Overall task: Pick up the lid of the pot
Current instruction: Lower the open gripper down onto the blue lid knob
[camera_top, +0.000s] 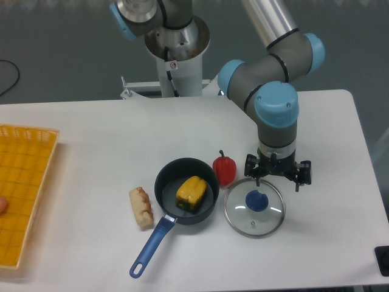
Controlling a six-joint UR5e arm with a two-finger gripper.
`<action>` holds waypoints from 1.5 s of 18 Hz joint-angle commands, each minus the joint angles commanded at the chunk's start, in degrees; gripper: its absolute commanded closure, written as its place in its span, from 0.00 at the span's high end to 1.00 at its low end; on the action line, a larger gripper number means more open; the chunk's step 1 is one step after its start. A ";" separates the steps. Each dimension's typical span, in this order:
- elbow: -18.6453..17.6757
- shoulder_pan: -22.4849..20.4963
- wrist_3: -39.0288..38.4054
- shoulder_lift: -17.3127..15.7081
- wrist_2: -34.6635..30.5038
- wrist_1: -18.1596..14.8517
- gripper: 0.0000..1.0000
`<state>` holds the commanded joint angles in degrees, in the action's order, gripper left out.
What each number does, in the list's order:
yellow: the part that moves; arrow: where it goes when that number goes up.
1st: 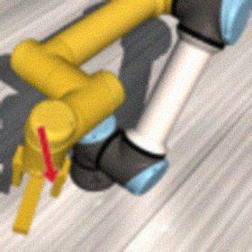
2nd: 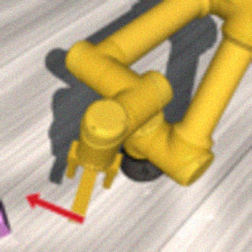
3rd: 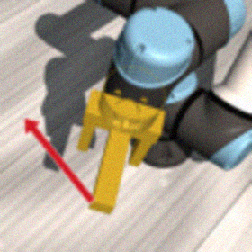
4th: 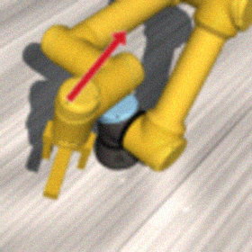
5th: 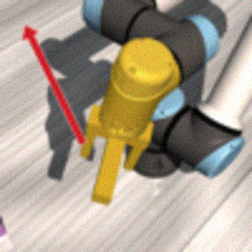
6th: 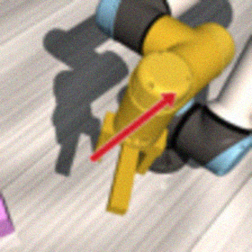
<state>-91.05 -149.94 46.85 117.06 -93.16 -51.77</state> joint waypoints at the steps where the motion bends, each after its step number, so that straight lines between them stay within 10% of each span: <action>1: 0.00 0.09 -0.26 0.79 -0.09 0.00 1.00; 27: 0.70 2.37 -0.26 5.63 0.09 -0.26 0.97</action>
<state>-90.35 -147.57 46.58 122.69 -93.08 -52.03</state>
